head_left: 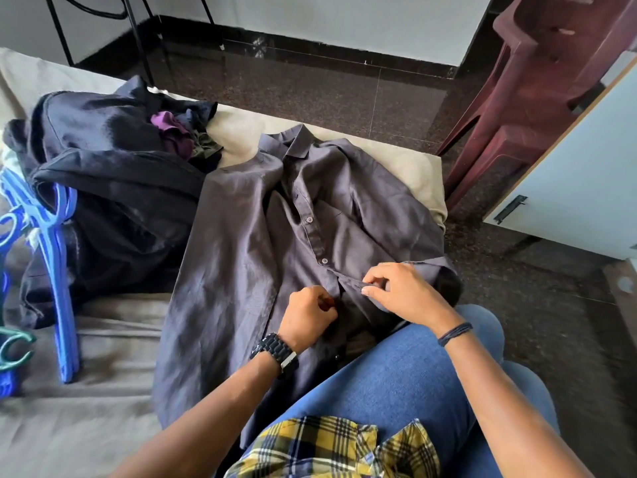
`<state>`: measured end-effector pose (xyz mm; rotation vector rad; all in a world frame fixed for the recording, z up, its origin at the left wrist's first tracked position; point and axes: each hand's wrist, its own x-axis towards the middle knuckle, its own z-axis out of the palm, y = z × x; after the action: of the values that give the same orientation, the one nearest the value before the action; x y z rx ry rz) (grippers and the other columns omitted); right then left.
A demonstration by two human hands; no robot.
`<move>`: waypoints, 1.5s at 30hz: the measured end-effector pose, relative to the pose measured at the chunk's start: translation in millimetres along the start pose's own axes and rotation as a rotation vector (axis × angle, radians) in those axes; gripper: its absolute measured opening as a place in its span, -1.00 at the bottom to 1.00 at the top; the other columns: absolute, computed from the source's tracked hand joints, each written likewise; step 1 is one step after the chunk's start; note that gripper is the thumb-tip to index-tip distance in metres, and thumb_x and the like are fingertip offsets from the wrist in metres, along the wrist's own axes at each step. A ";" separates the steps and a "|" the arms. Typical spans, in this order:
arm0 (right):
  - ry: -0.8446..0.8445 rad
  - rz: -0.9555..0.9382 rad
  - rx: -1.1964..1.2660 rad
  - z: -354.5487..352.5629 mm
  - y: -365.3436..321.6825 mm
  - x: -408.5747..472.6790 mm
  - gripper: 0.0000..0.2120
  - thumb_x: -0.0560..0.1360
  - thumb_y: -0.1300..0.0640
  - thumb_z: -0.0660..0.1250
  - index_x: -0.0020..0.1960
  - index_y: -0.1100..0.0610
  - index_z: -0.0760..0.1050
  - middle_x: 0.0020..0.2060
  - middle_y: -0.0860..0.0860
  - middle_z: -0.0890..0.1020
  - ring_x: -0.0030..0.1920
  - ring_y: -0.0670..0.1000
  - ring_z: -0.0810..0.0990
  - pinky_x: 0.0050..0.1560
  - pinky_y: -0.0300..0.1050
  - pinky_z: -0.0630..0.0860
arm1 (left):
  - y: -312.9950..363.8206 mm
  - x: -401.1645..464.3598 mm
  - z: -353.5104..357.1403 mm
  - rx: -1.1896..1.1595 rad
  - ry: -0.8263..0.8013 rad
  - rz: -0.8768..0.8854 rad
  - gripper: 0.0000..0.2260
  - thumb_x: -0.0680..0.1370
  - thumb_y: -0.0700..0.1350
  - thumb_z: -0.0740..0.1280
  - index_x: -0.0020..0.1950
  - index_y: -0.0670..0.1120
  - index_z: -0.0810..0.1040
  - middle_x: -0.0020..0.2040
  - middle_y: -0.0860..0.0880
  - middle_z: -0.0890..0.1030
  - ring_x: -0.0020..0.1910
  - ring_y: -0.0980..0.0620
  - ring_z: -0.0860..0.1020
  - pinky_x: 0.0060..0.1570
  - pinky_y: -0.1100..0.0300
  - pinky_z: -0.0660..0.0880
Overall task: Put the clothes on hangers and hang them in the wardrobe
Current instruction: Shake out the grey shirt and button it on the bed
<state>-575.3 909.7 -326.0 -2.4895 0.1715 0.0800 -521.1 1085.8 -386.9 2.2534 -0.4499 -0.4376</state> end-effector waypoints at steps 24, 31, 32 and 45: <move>0.197 0.218 0.451 66.2 -13.7 -18.5 -0.86 0.44 0.21 0.42 -0.23 0.00 0.56 -0.39 -0.12 0.60 -0.36 -0.19 0.54 -0.23 -0.24 0.53 | 3.2 -16.0 -1.5 -0.850 -0.003 -0.142 -0.84 0.49 -0.41 0.34 -0.13 -0.17 0.50 -0.30 -0.06 0.58 -0.34 0.12 0.56 -0.24 0.30 0.56; 0.134 0.280 0.663 60.0 -17.0 -16.8 -0.78 0.52 0.29 0.26 -0.24 0.07 0.55 -0.34 0.01 0.58 -0.31 -0.02 0.64 -0.36 -0.05 0.62 | 0.2 -12.3 2.4 -0.649 0.062 -0.094 -0.84 0.47 -0.35 0.40 -0.11 -0.10 0.54 -0.26 -0.08 0.62 -0.24 0.01 0.58 -0.08 0.04 0.57; 0.124 0.291 0.690 59.7 -17.4 -15.6 -0.79 0.51 0.31 0.28 -0.24 0.09 0.55 -0.34 0.02 0.58 -0.32 -0.02 0.64 -0.36 -0.04 0.62 | 0.6 -11.8 2.4 -0.625 0.069 -0.093 -0.83 0.46 -0.34 0.40 -0.11 -0.08 0.55 -0.25 -0.07 0.63 -0.23 0.01 0.59 -0.06 0.02 0.58; 0.023 0.261 0.711 51.6 -20.1 0.3 -0.85 0.51 0.30 0.34 -0.23 0.16 0.51 -0.37 0.04 0.54 -0.39 -0.08 0.60 -0.42 -0.12 0.60 | 18.2 -14.9 -0.8 -0.716 0.182 -0.196 -0.93 0.49 -0.20 0.42 -0.13 -0.19 0.61 -0.19 -0.21 0.67 -0.21 -0.04 0.60 0.00 -0.07 0.55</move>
<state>-572.9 956.6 -355.2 -1.7505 0.4492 0.0815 -537.1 1081.6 -370.2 1.6191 0.0353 -0.4058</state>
